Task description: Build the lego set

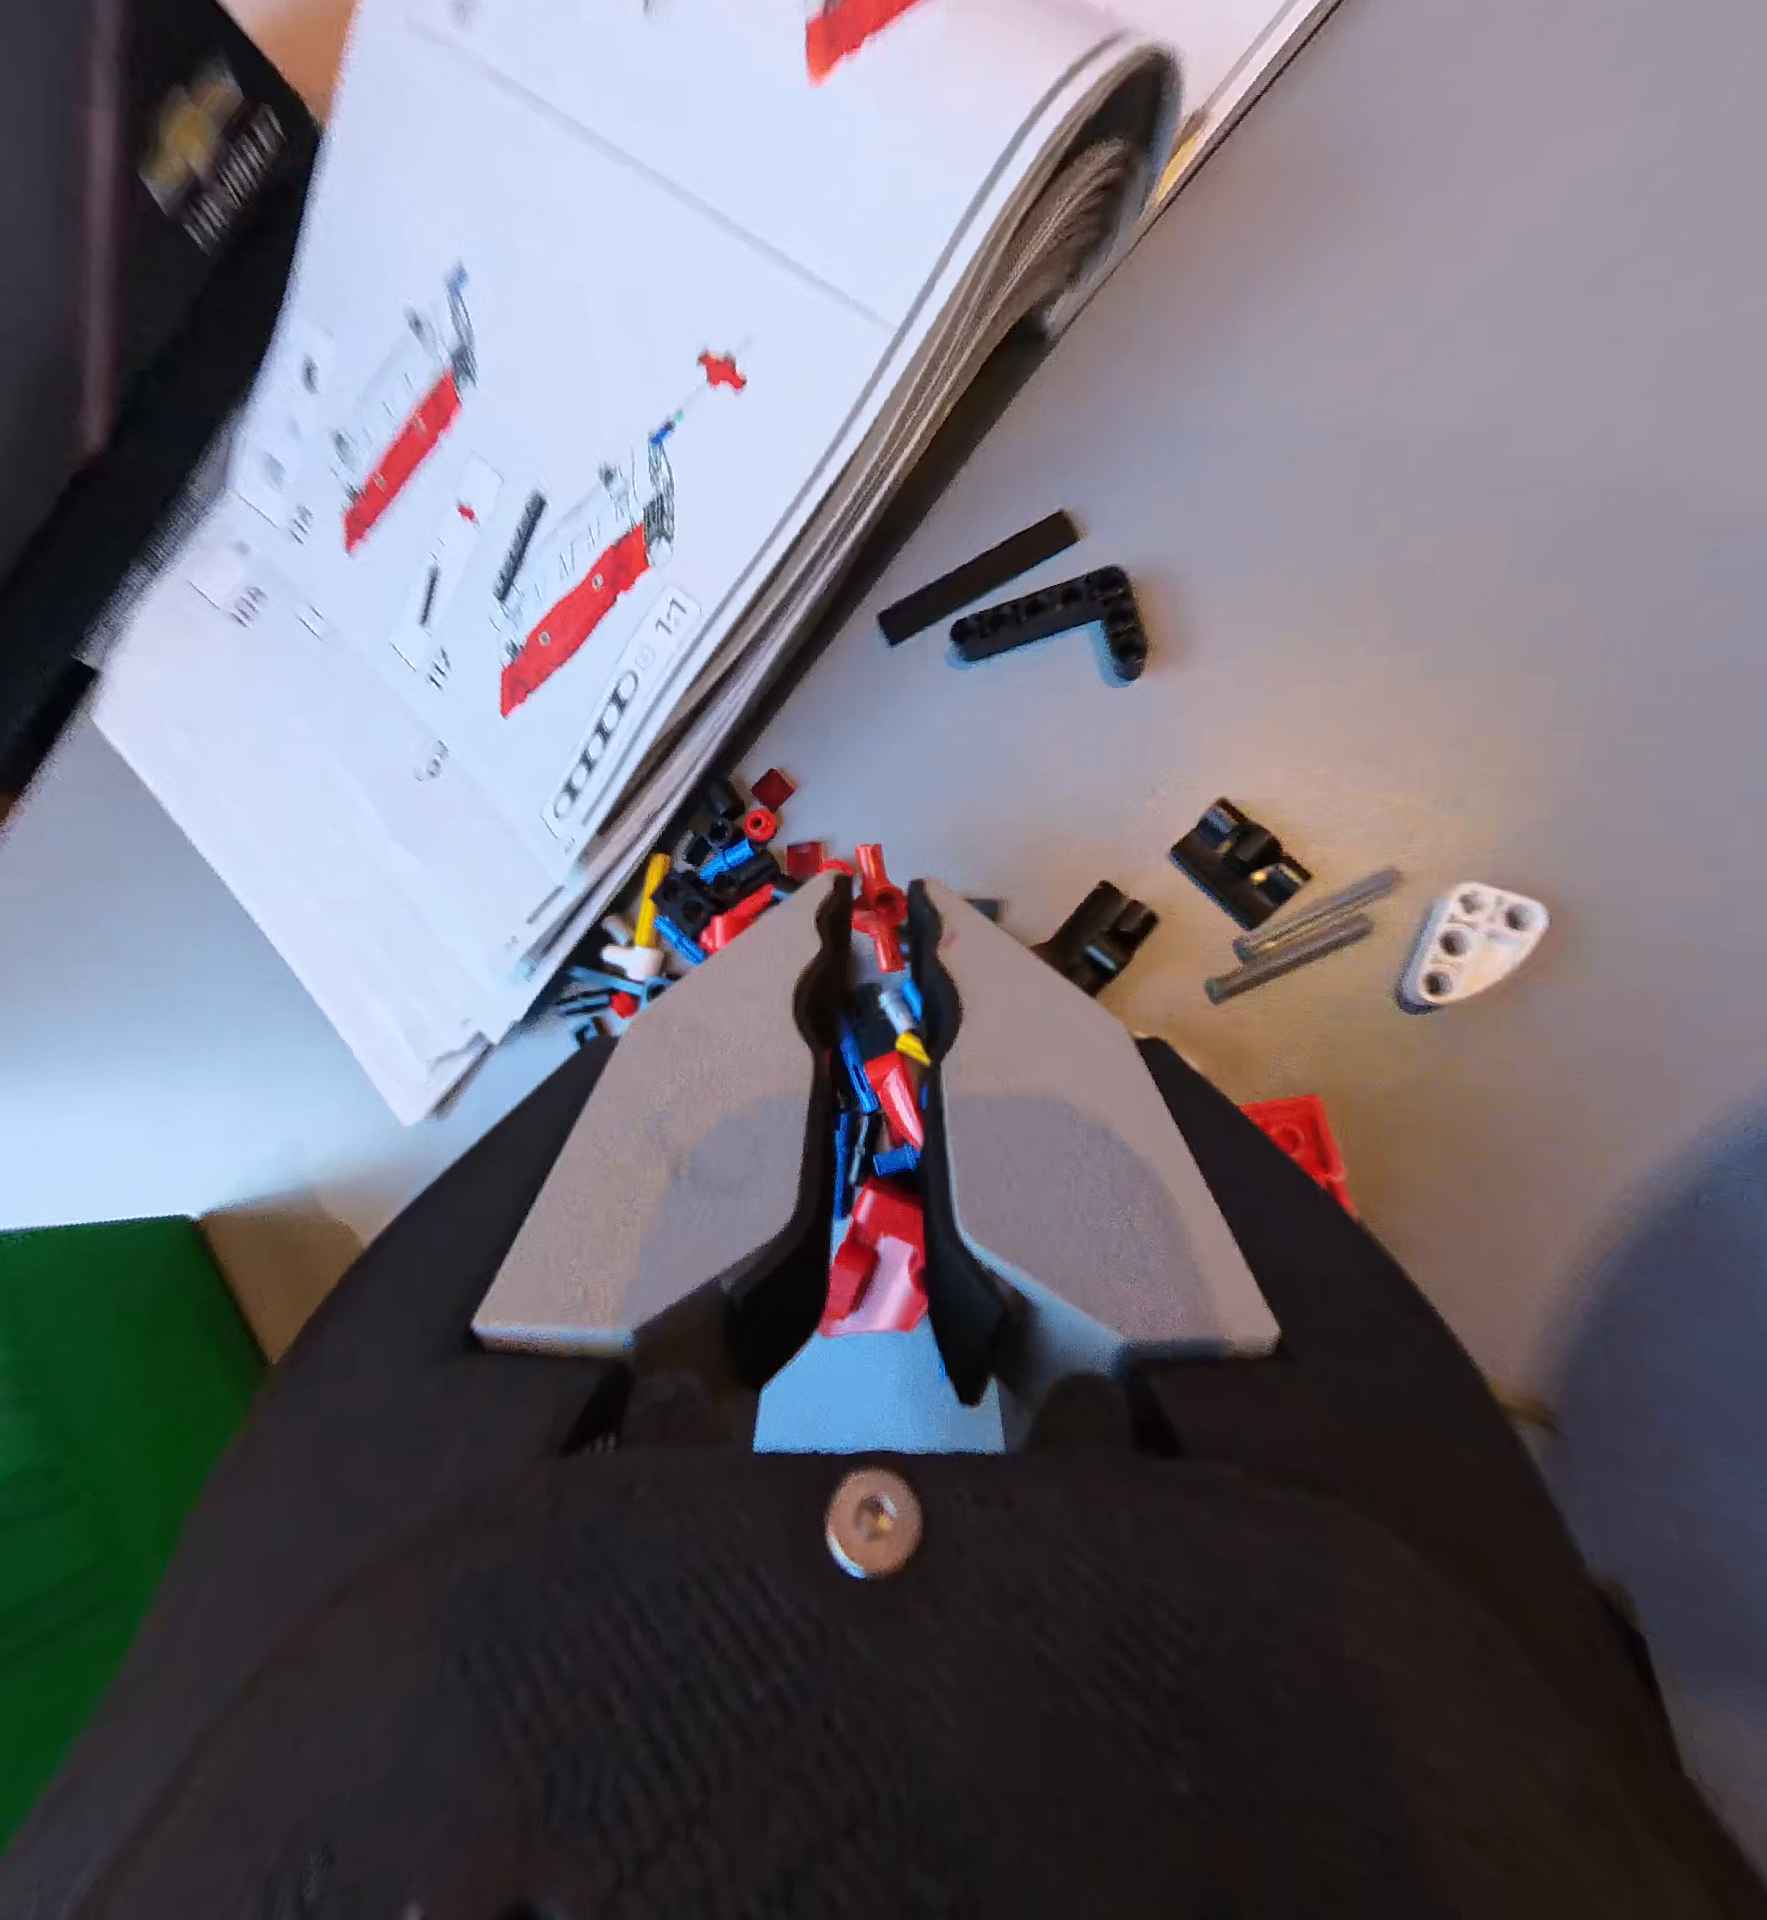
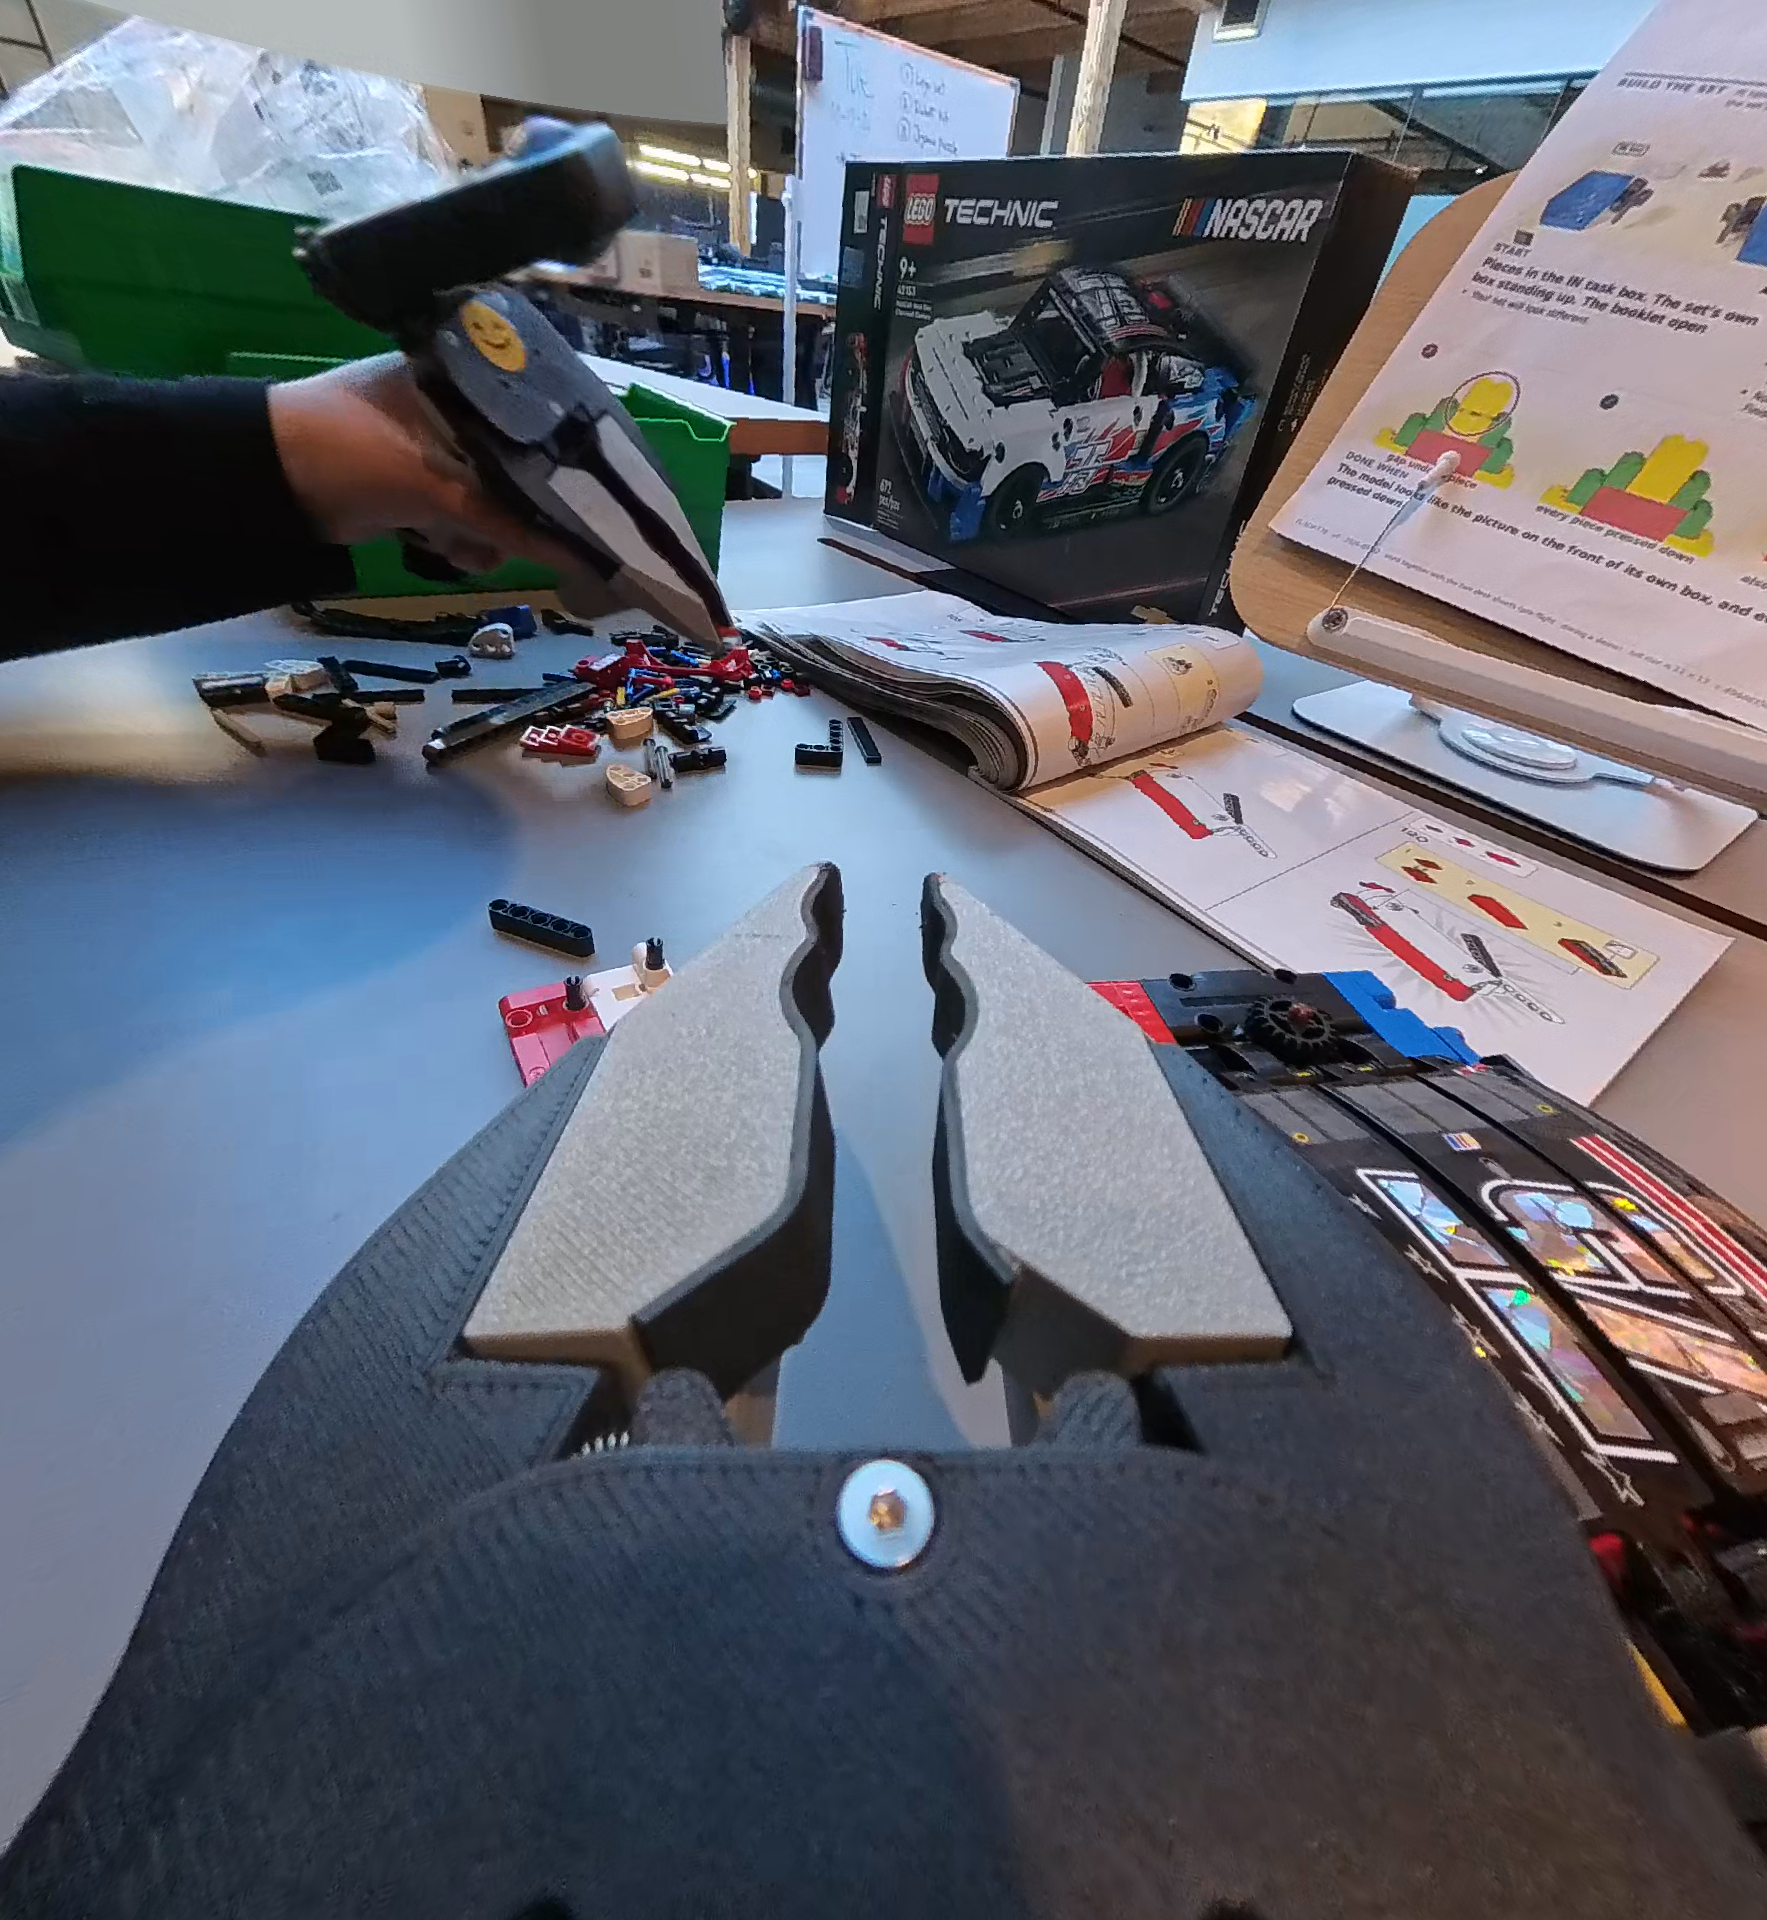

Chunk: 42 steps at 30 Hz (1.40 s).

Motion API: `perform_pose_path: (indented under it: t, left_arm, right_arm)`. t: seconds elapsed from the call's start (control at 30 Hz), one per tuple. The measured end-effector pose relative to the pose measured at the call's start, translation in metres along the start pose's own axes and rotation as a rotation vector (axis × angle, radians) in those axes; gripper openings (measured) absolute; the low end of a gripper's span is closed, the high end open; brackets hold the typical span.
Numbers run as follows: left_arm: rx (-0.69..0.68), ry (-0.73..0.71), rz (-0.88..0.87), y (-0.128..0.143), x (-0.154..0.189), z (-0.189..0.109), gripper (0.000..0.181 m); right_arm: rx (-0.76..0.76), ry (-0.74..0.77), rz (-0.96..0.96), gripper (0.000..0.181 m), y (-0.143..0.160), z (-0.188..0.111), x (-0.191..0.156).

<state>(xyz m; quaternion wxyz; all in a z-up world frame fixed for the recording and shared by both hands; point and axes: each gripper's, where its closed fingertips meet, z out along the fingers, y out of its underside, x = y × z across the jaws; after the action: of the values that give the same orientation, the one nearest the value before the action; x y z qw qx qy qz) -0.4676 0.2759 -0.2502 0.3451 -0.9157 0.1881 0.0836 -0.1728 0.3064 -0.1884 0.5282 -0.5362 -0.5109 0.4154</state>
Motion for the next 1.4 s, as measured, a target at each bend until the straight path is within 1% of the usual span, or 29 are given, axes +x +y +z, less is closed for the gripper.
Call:
perform_pose_path:
  t: [0.1, 0.23, 0.27, 0.33, 0.43, 0.53, 0.63, 0.7, 0.8, 0.9, 1.0, 1.1, 1.2, 1.27, 1.4]
  left_arm:
    - [0.111, -0.069, 0.096, -0.014, 0.014, -0.017, 0.008]
    - [0.23, -0.106, 0.239, -0.03, 0.056, -0.034, 0.007]
    - [0.234, -0.095, 0.278, -0.031, 0.07, -0.035, 0.007]
    - [0.188, -0.048, 0.312, -0.026, 0.097, -0.032, 0.007]
    - [0.129, 0.038, 0.26, -0.021, 0.131, -0.027, 0.007]
    - [0.12, 0.111, 0.196, -0.02, 0.155, -0.03, 0.007]
    - [0.117, 0.131, 0.113, -0.017, 0.166, -0.03, 0.007]
    - [0.115, 0.151, 0.053, -0.013, 0.174, -0.029, 0.007]
    - [0.143, 0.171, 0.039, -0.013, 0.185, -0.028, 0.007]
    - [0.123, 0.174, 0.026, -0.009, 0.19, -0.024, 0.005]
    - [0.118, 0.168, 0.003, -0.009, 0.19, -0.024, 0.005]
    - [0.146, 0.164, -0.017, -0.01, 0.19, -0.023, 0.005]
    - [0.142, 0.136, -0.016, -0.007, 0.186, -0.024, 0.005]
    - [0.143, 0.123, -0.003, -0.006, 0.187, -0.025, 0.005]
    - [0.142, 0.119, -0.009, -0.004, 0.188, -0.028, 0.005]
  right_arm:
    - [-0.001, 0.002, -0.001, 0.013, 0.0, 0.0, 0.0]
    - [-0.005, 0.004, -0.005, 0.013, 0.001, 0.001, 0.0]
    - [-0.007, 0.005, -0.007, 0.013, 0.001, 0.001, 0.0]
    - [-0.009, 0.01, -0.014, 0.013, 0.001, 0.001, 0.0]
    - [0.002, 0.021, -0.024, 0.014, -0.002, -0.002, -0.001]
    - [0.009, 0.017, -0.013, 0.017, -0.004, -0.007, -0.005]
    - [0.002, 0.004, -0.043, 0.018, -0.004, -0.016, -0.019]
    - [-0.047, -0.009, -0.071, 0.021, 0.004, -0.019, -0.032]
    - [-0.097, -0.047, -0.069, 0.022, 0.011, -0.023, -0.051]
    - [-0.149, -0.043, -0.08, 0.022, 0.018, -0.029, -0.055]
    - [-0.175, -0.03, -0.046, 0.024, 0.022, -0.04, -0.053]
    - [-0.177, 0.01, -0.019, 0.025, 0.024, -0.058, -0.045]
    - [-0.179, 0.078, -0.001, 0.028, 0.023, -0.081, -0.025]
    - [-0.192, 0.147, 0.017, 0.032, 0.022, -0.102, 0.002]
    - [-0.229, 0.245, 0.105, 0.034, 0.024, -0.152, 0.064]
